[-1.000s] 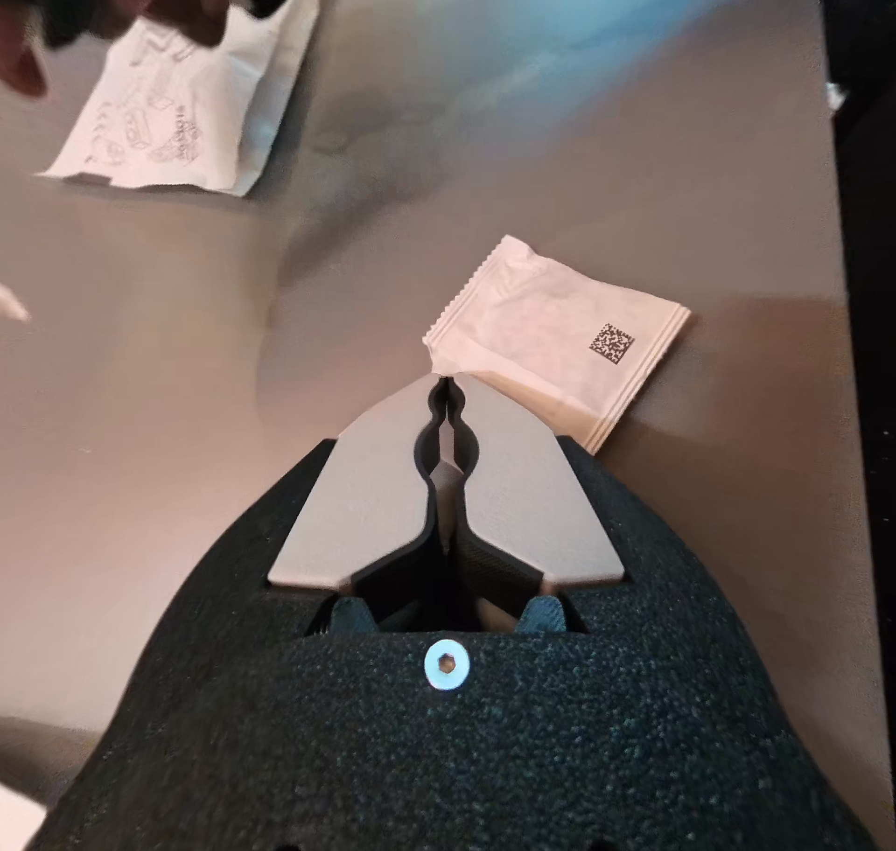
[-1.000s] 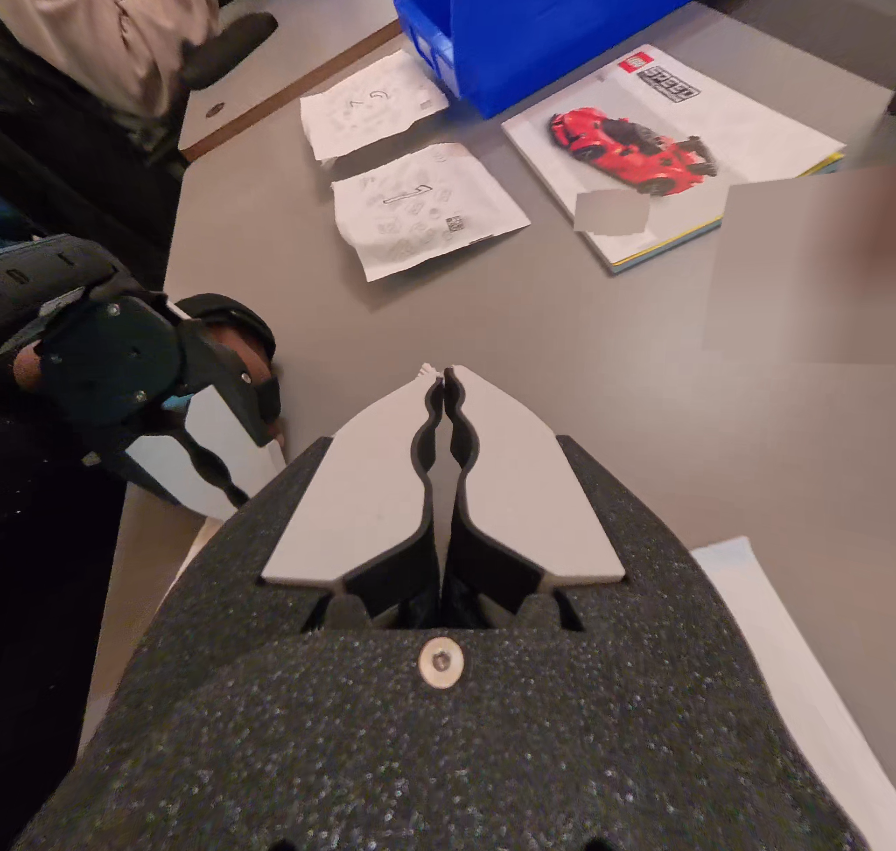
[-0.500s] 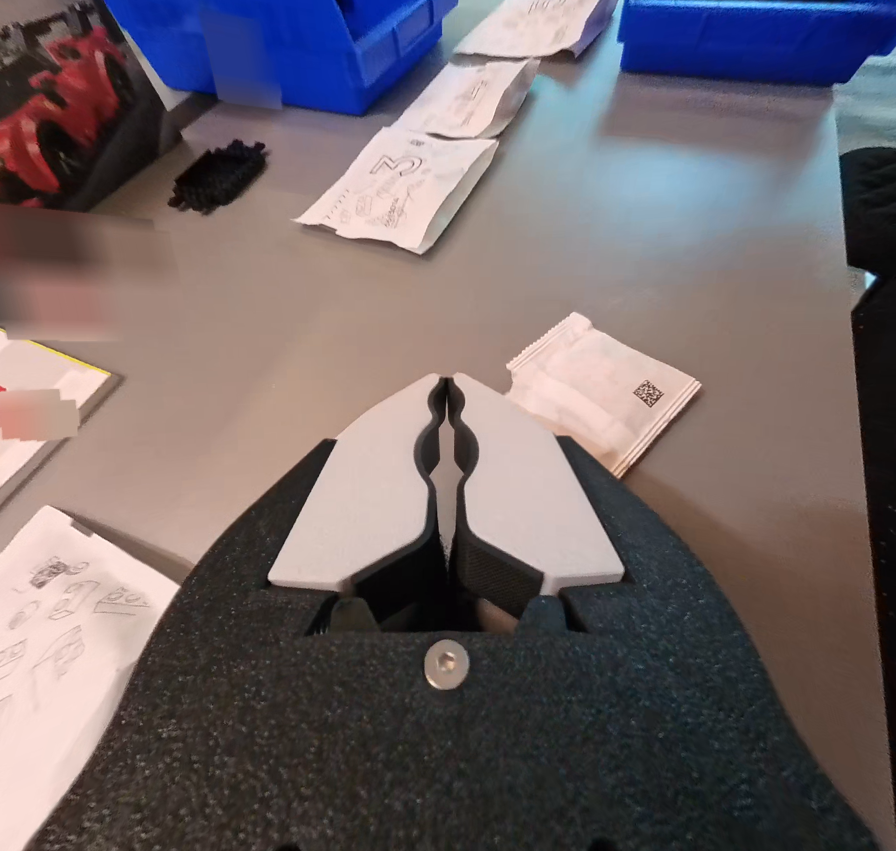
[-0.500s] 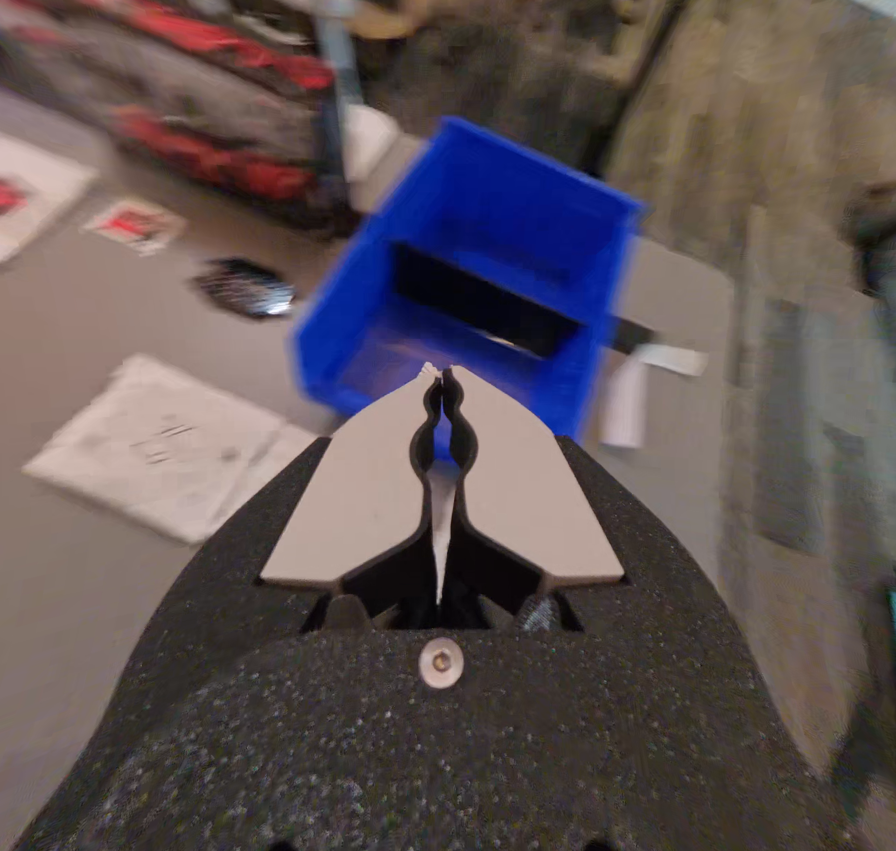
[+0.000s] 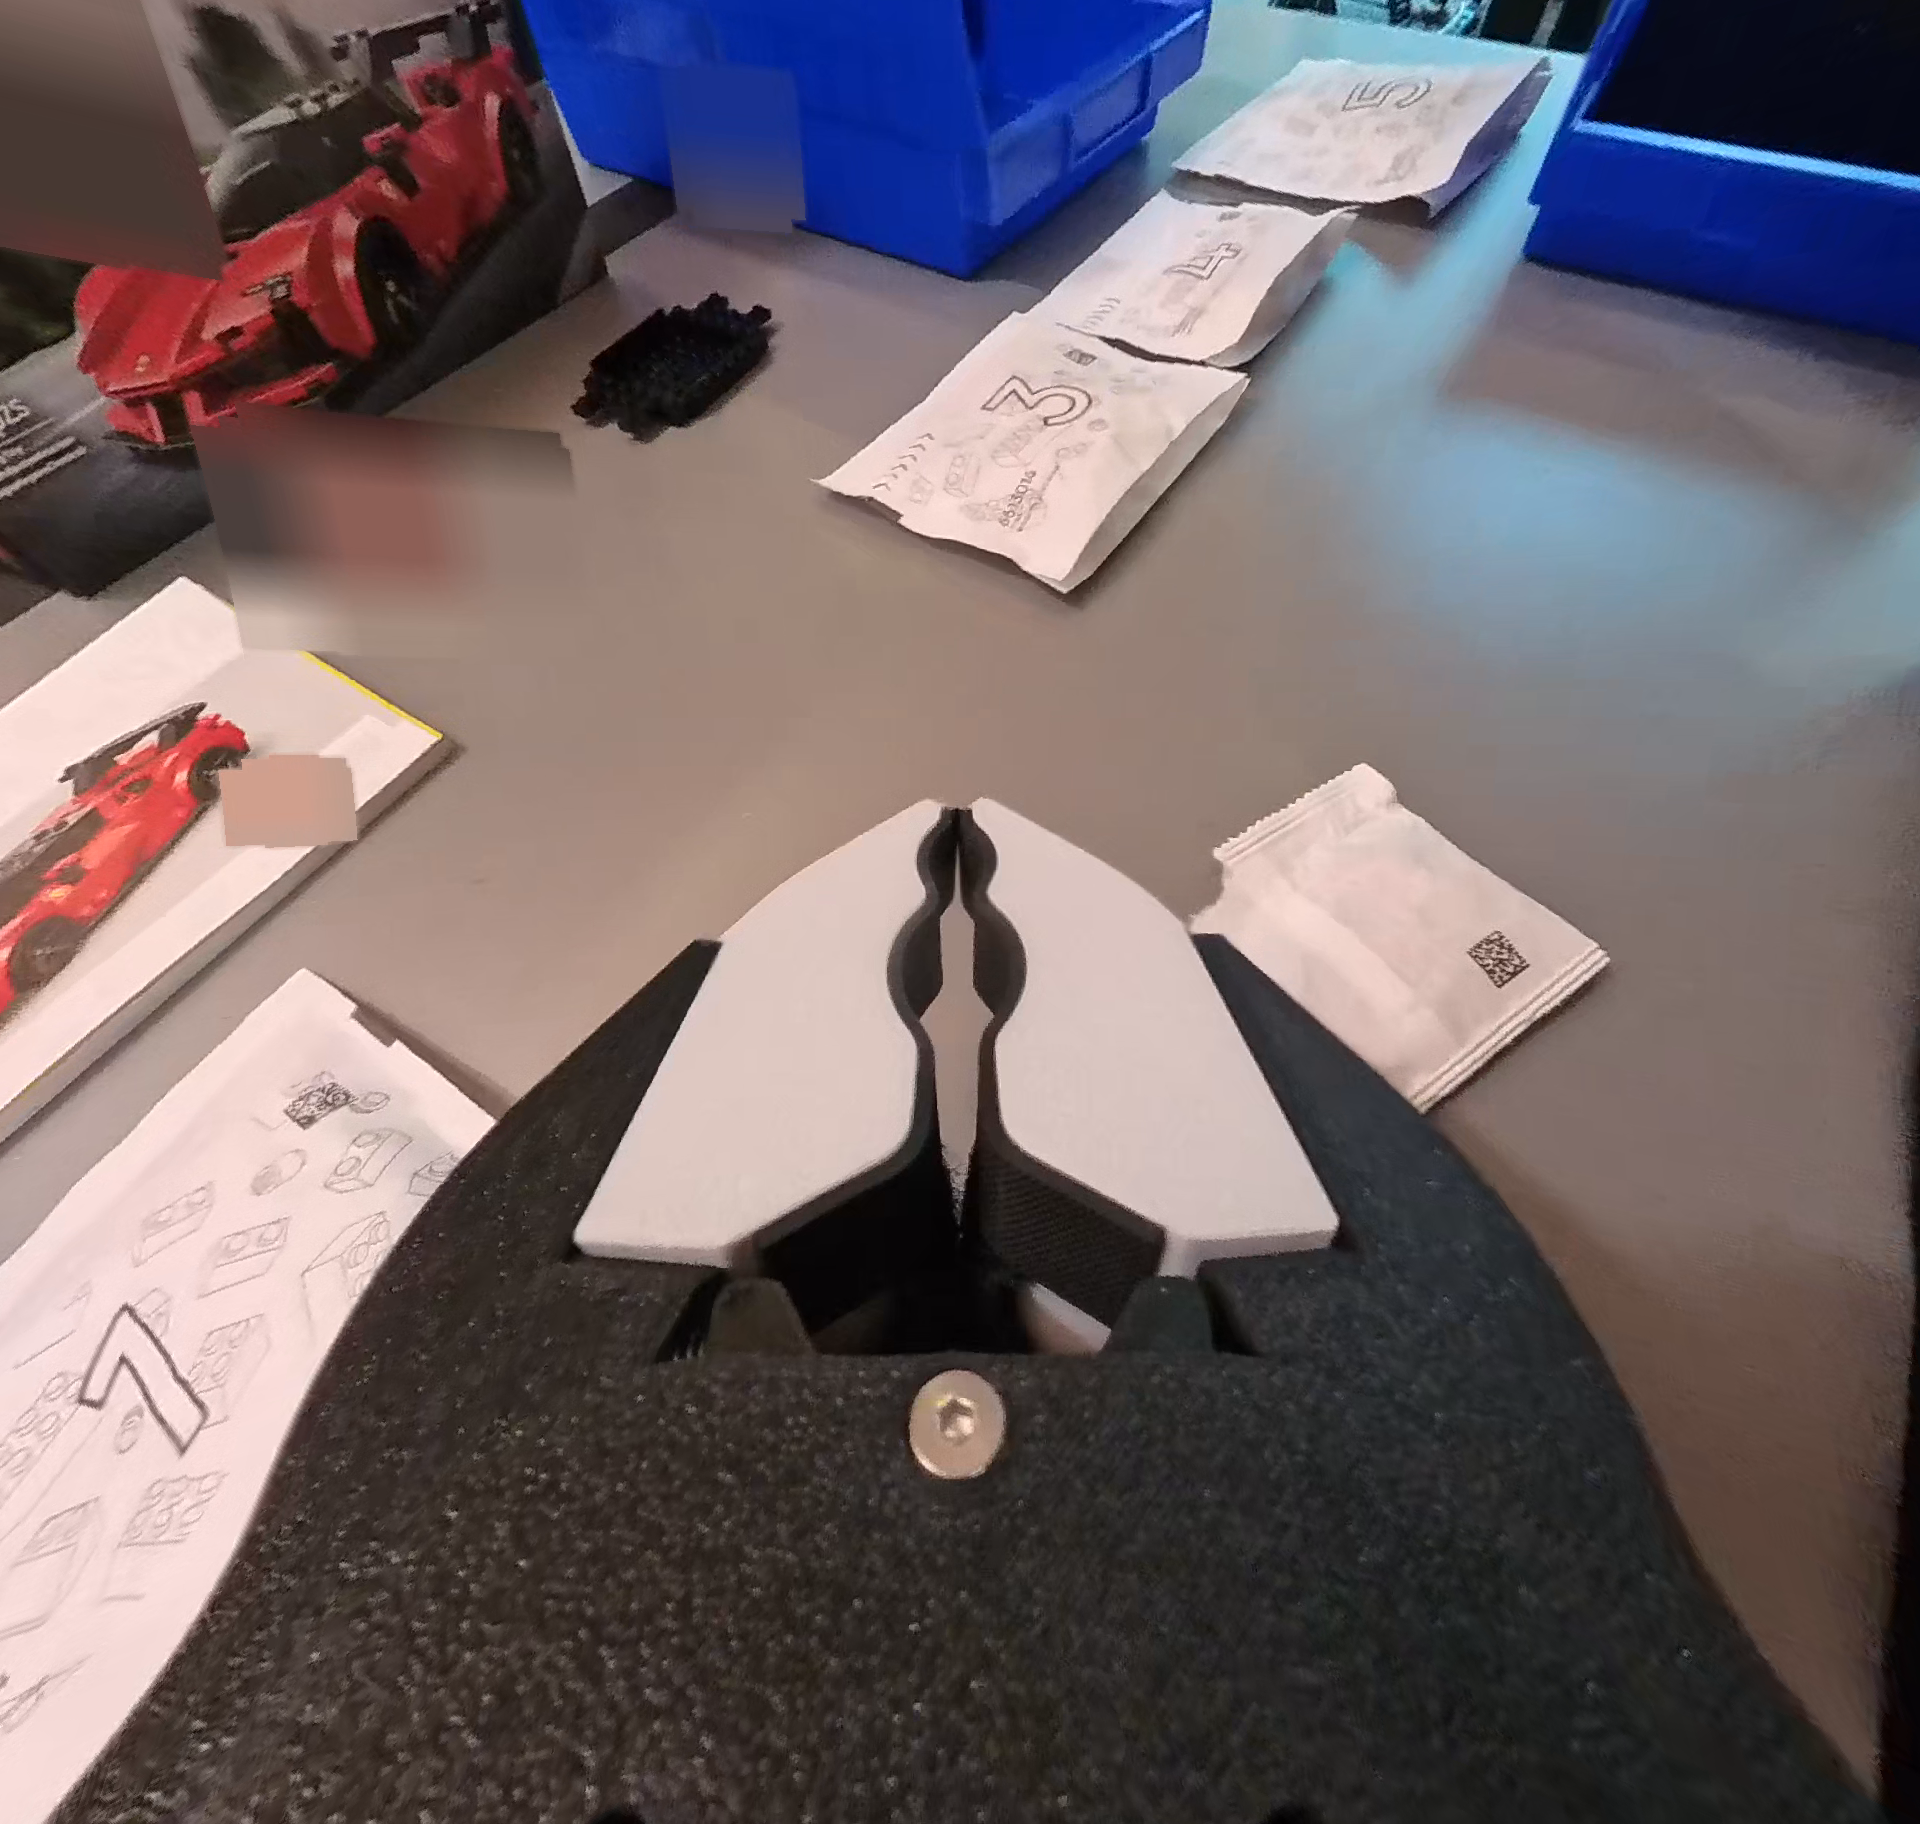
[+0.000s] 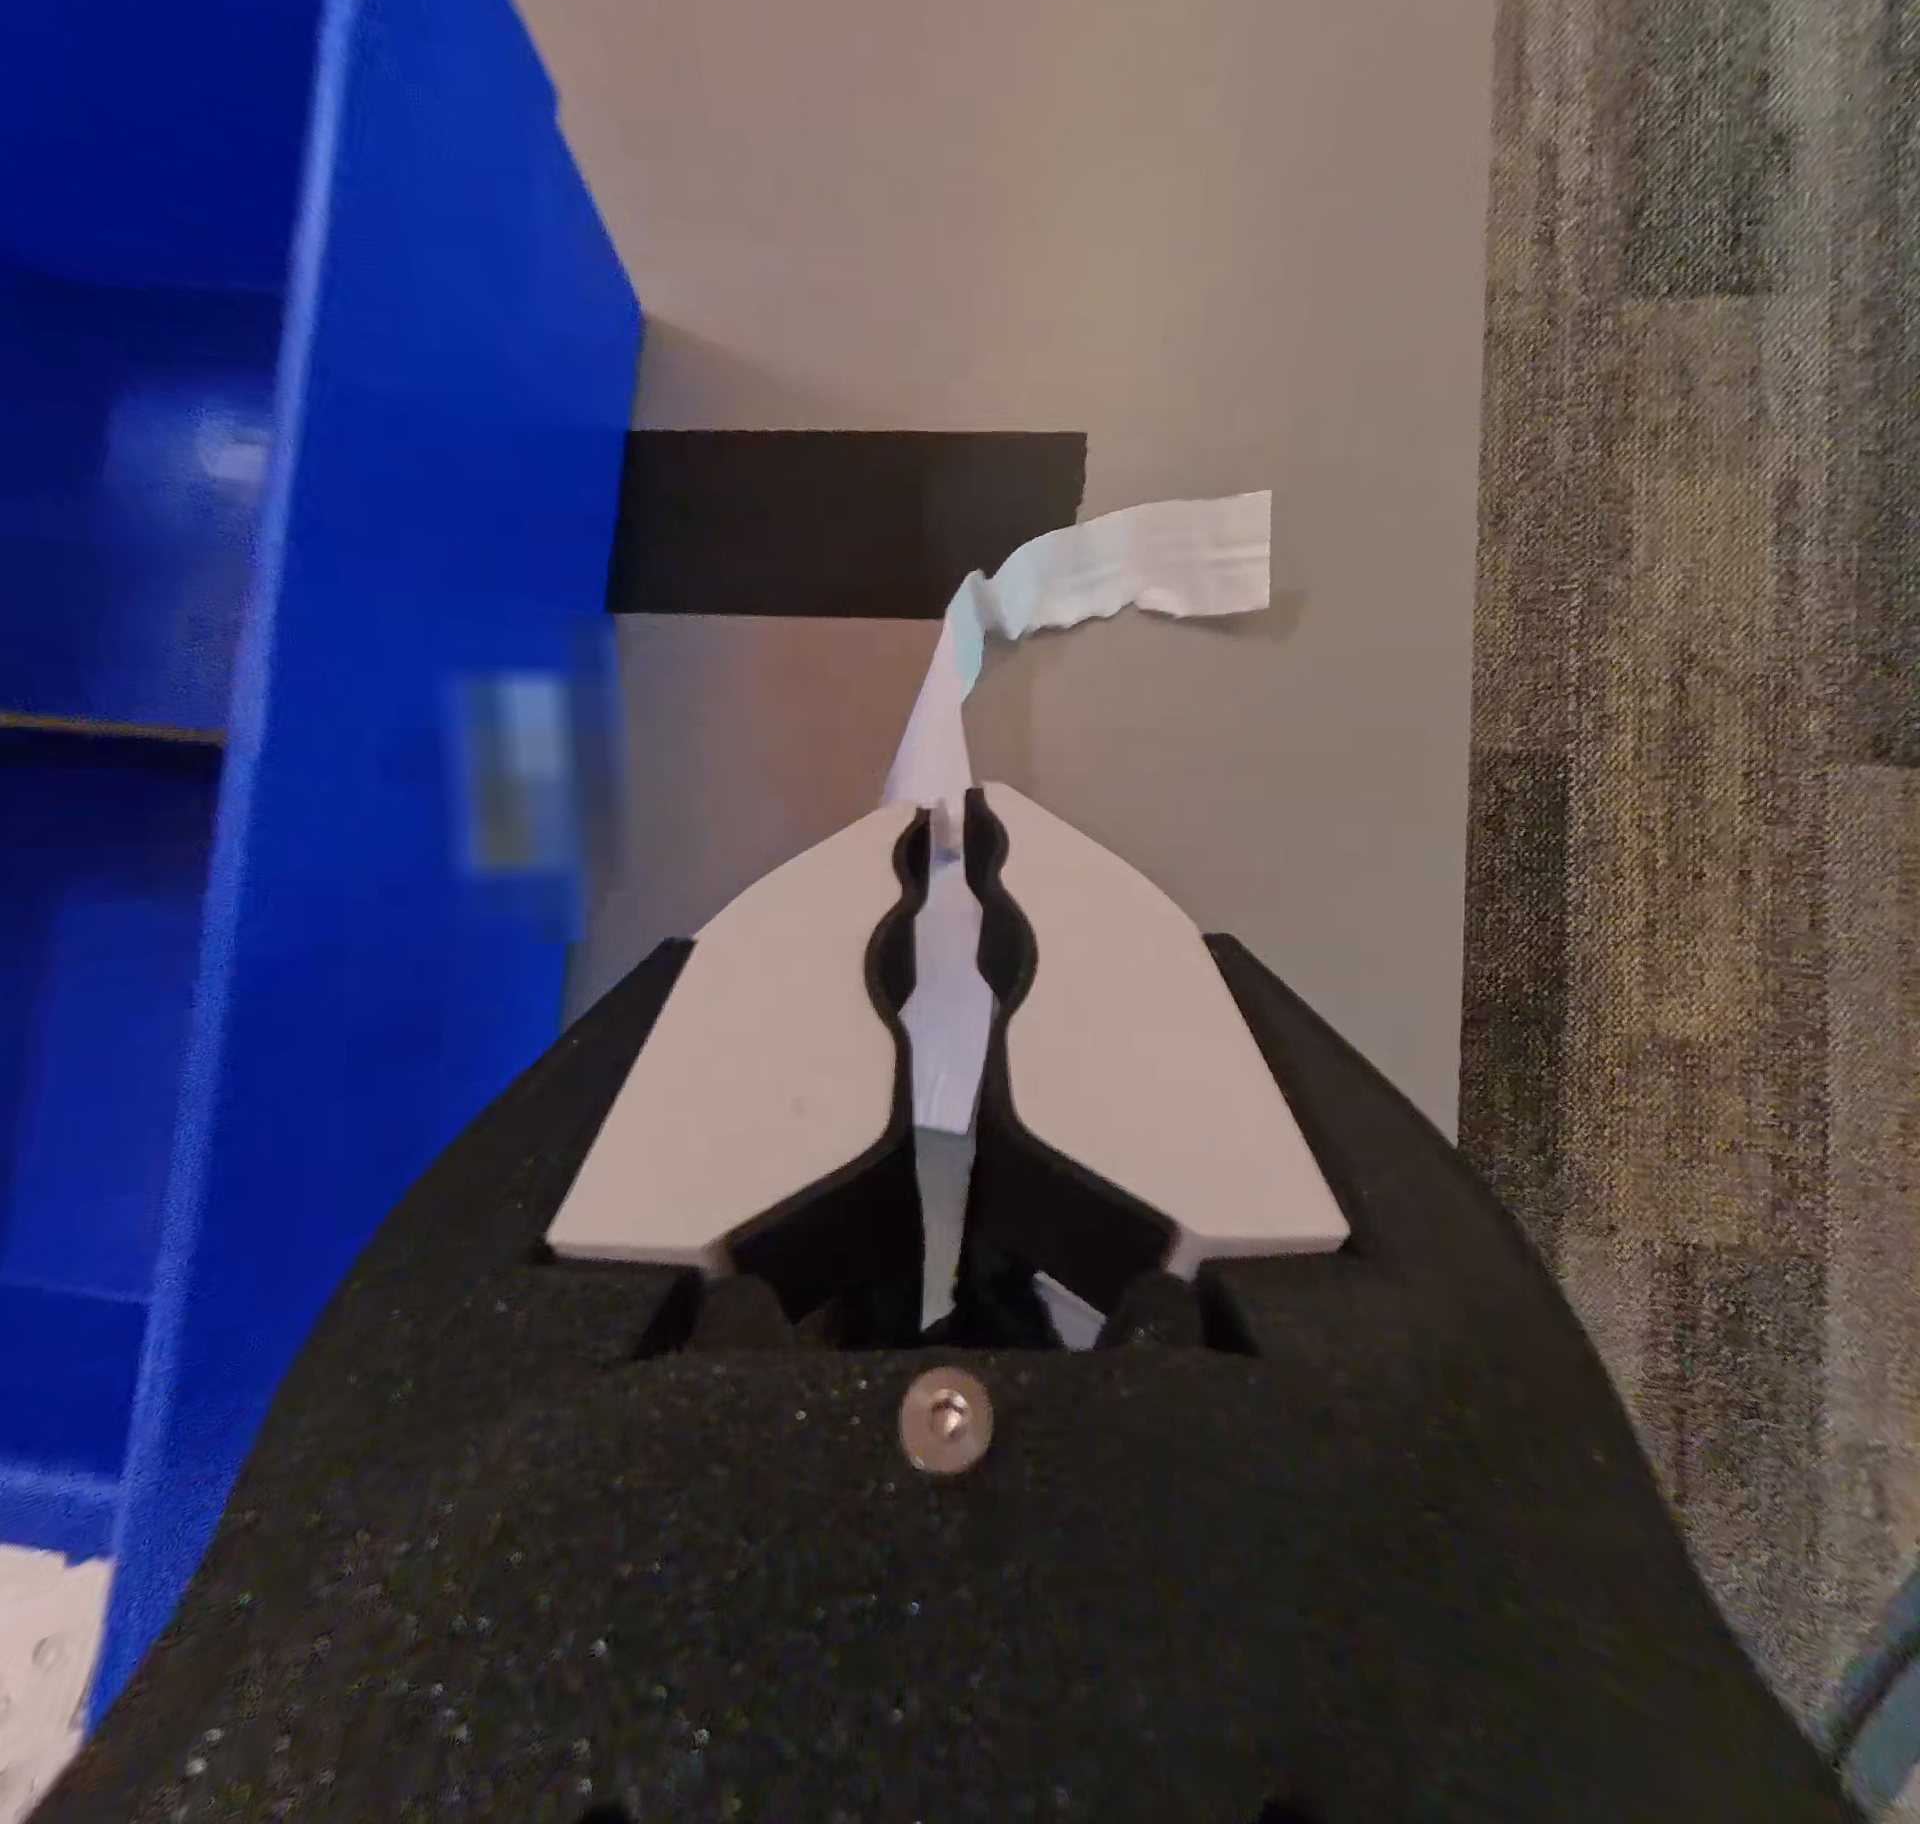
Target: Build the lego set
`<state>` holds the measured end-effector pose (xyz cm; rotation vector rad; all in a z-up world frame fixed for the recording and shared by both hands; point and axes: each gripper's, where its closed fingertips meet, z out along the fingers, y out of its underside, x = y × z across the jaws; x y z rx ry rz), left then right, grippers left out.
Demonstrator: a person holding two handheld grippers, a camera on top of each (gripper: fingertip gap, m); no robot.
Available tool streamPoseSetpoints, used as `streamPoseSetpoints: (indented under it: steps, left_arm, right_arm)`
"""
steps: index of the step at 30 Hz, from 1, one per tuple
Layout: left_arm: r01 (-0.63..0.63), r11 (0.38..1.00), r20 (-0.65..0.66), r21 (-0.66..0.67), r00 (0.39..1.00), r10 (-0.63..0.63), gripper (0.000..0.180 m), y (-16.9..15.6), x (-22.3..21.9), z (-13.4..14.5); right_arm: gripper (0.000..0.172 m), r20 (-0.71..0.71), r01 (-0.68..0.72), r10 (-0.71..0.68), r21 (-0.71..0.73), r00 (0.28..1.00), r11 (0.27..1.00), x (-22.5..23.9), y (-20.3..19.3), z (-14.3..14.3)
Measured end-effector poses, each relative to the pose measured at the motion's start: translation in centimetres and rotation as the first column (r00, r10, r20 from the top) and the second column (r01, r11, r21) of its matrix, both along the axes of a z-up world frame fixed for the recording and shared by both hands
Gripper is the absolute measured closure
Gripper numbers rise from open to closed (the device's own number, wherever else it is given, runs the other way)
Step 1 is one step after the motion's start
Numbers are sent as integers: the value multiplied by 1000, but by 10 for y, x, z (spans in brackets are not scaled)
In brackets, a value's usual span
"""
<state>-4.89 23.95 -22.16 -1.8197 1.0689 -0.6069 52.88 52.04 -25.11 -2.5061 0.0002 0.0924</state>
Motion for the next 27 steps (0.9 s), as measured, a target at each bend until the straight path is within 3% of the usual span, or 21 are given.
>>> streamPoseSetpoints:
  steps: [2,4,7,8,9,10,14,16,18,19,21,22,23,24,26,27]
  left_arm:
    - [-13,1000,-6,-8,1000,13,180,3,-1,-2]
    - [-10,1000,-2,-19,1000,10,180,4,0,-3]
    - [20,999,31,-39,999,-18,180,3,4,-1]
    - [27,998,48,-50,999,-25,162,2,5,1]
    - [16,997,61,-74,998,-11,122,4,5,1]
    - [30,992,53,-119,998,-24,111,1,5,-2]
    - [79,994,-26,-82,996,-81,112,-9,5,-6]
    - [78,996,-68,-43,994,-81,113,-12,3,-6]
    - [81,997,-80,-19,993,-82,117,-17,1,-5]
    - [86,996,-81,-17,993,-87,120,-20,-1,-5]
    - [79,997,-88,-20,993,-81,123,-23,-5,-7]
    - [68,998,-94,-18,993,-69,124,-23,-7,-9]
    - [61,998,-100,-18,993,-62,125,-23,-9,-11]
    - [57,998,-103,-19,993,-59,125,-23,-10,-11]
    - [45,999,-99,0,994,-44,129,-23,-12,-9]
    - [40,999,-86,19,996,-38,135,-22,-11,-6]
  right_arm:
    - [153,-37,3,-4,-30,999,1000,3,4,-7]
    - [118,-99,15,-23,-89,995,996,-1,0,-13]
    - [104,-137,22,-26,-34,990,999,-2,3,1]
    - [99,-138,24,-28,-29,990,999,-3,1,5]
    - [95,-128,17,-21,-29,992,999,-4,-2,10]
    - [87,-93,0,-2,-20,996,1000,-6,-4,16]
    - [73,43,-72,74,-54,996,996,-12,-20,39]
    - [74,3,-37,37,-36,999,999,-16,-22,49]
    - [77,88,-67,80,-149,993,987,-11,-37,45]
    - [80,79,-95,103,-96,992,991,-17,-34,54]
    - [100,-100,-17,27,91,995,996,-28,-20,82]
    - [101,-27,13,-13,6,1000,1000,-15,-28,73]
    - [88,60,7,-2,-93,998,996,-6,-38,61]
    - [82,12,-27,28,-87,1000,996,-15,-37,60]
    - [84,-154,-31,41,67,987,997,-35,-24,78]
    - [94,-173,-26,51,143,984,989,-40,-20,89]
